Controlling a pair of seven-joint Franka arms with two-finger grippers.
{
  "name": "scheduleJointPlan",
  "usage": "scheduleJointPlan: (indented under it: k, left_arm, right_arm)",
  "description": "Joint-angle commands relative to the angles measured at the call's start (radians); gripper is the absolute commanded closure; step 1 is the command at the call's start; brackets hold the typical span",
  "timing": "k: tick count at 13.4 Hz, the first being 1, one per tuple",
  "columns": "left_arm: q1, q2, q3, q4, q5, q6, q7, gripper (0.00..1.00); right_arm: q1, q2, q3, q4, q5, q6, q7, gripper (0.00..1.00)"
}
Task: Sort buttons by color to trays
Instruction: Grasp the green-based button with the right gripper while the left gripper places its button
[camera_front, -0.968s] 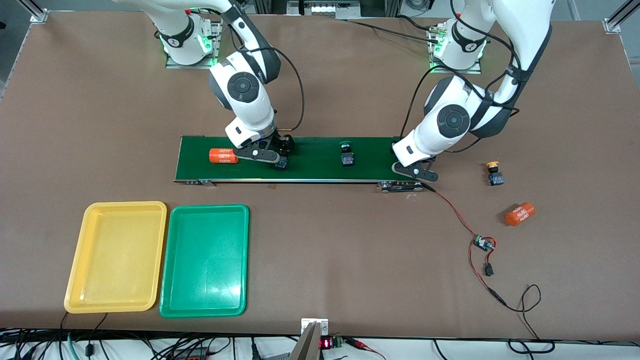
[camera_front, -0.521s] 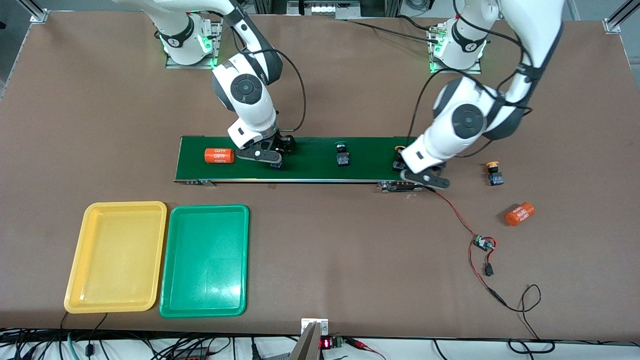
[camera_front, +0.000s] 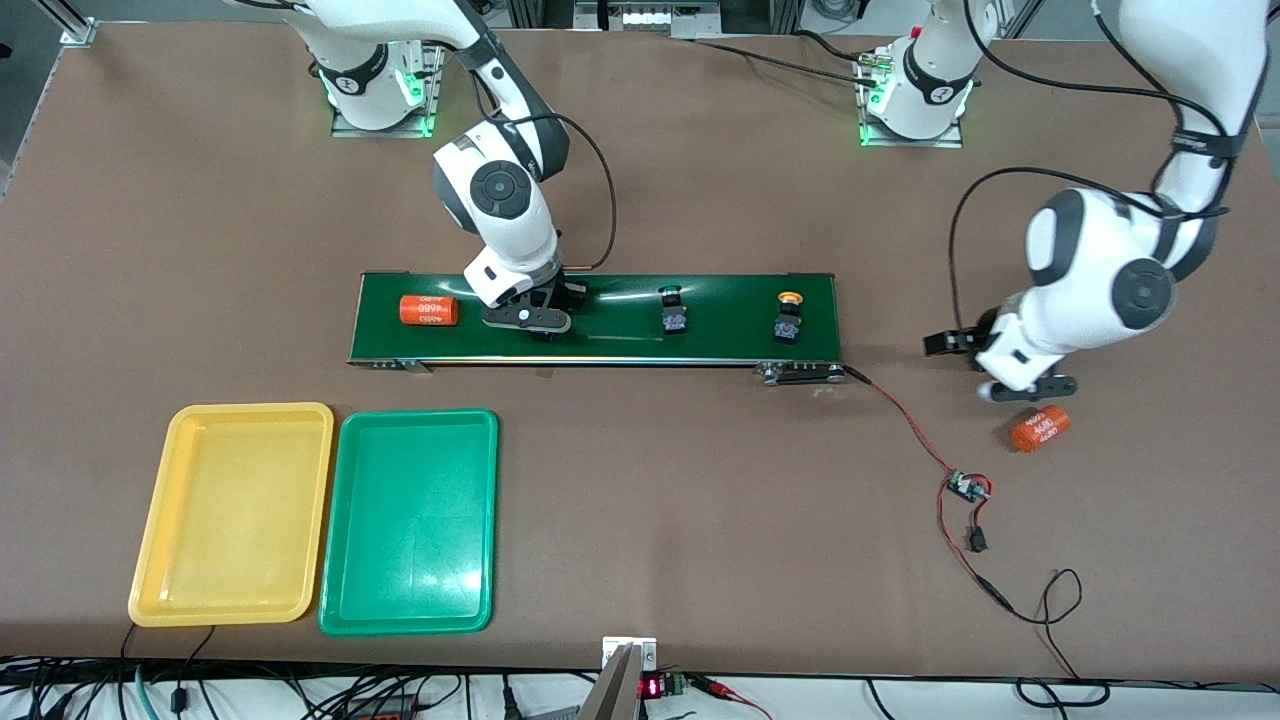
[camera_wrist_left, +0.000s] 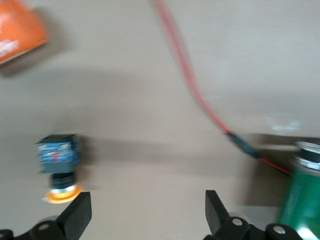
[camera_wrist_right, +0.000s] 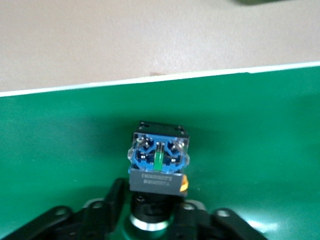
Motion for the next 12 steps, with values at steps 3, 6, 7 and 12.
scheduleJointPlan:
  k: [3, 6, 7, 12]
  left_arm:
    - [0.127, 0.029, 0.000, 0.000, 0.135, -0.010, 0.025, 0.00]
    - [0.138, 0.083, 0.000, 0.000, 0.145, 0.002, 0.026, 0.00]
    - [0.138, 0.092, 0.000, 0.000, 0.145, 0.004, 0.025, 0.00]
    - [0.138, 0.156, 0.002, 0.003, 0.198, 0.073, 0.026, 0.00]
  right_arm:
    - [-0.031, -0.044, -0.001, 0.124, 0.000, -0.203, -0.020, 1.00]
    - [-0.059, -0.049, -0.021, 0.241, -0.003, -0.300, -0.070, 1.00]
    - [-0.068, -0.058, -0.037, 0.258, -0.005, -0.325, -0.099, 1.00]
    - [-0.132, -0.016, -0.135, 0.413, -0.018, -0.420, -0.355, 1.00]
